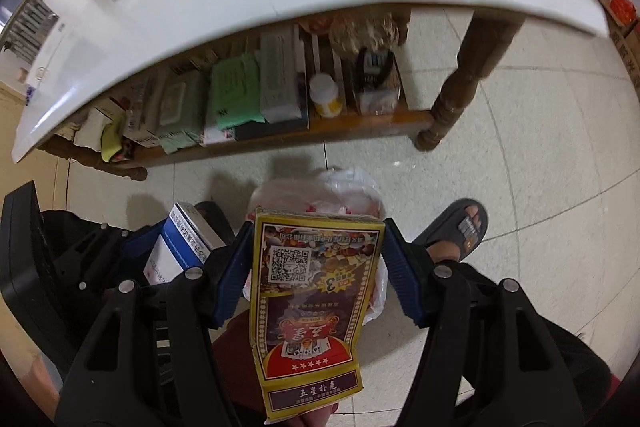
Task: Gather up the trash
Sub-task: 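Carry both boxes down over the white-and-red plastic bag on the floor, then open both tools to drop the boxes into the plastic bag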
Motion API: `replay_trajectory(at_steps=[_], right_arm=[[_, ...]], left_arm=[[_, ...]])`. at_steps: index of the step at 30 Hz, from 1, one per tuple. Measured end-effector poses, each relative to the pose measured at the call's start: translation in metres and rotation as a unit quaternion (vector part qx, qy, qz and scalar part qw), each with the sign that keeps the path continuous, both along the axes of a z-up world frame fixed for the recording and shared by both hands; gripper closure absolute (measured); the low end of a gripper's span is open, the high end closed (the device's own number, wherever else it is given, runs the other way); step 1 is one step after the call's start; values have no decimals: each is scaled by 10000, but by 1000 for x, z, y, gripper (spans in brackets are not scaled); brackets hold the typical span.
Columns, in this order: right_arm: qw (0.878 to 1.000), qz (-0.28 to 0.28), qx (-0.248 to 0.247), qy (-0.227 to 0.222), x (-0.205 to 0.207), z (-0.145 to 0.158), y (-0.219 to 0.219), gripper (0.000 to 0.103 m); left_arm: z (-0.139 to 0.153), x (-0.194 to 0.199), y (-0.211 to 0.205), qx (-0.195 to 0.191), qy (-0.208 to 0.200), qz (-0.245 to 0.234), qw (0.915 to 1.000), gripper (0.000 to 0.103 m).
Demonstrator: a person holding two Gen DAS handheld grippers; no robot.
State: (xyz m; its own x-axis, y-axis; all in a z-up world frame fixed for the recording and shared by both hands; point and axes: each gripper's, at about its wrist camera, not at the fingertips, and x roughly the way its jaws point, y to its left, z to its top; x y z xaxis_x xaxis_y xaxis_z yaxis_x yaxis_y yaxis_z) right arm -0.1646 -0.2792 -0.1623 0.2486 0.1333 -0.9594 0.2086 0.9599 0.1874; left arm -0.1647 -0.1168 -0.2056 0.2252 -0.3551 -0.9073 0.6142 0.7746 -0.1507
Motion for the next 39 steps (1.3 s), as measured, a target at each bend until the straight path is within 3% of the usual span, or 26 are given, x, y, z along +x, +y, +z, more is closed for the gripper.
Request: replay_trajectory(at_steps=[10, 25, 27, 28, 29, 33, 35, 39], right_arm=[[9993, 21, 81, 354, -3, -92, 6, 41], [9968, -295, 258, 698, 5, -181, -2, 41], [9967, -293, 201, 724, 5, -187, -1, 40], [9964, -275, 244, 759, 6, -190, -1, 40], [9961, -271, 259, 797, 7, -193, 0, 40], [9961, -251, 326, 782, 10, -198, 4, 39], [9961, -242, 316, 790, 11, -200, 5, 22], [9962, -289, 297, 766, 11, -200, 4, 21]], left_arm=[[-66, 3, -10, 244, 463, 647, 9965, 41], [-138, 3, -30, 841, 615, 662, 9923, 39], [-145, 3, -31, 895, 678, 628, 9917, 33], [-149, 3, -31, 947, 697, 602, 9912, 19], [-152, 2, -31, 975, 740, 593, 9907, 14], [-161, 1, -32, 1089, 860, 541, 9889, 9], [-160, 2, -31, 1065, 864, 568, 9889, 8], [-156, 3, -30, 982, 871, 633, 9893, 8]])
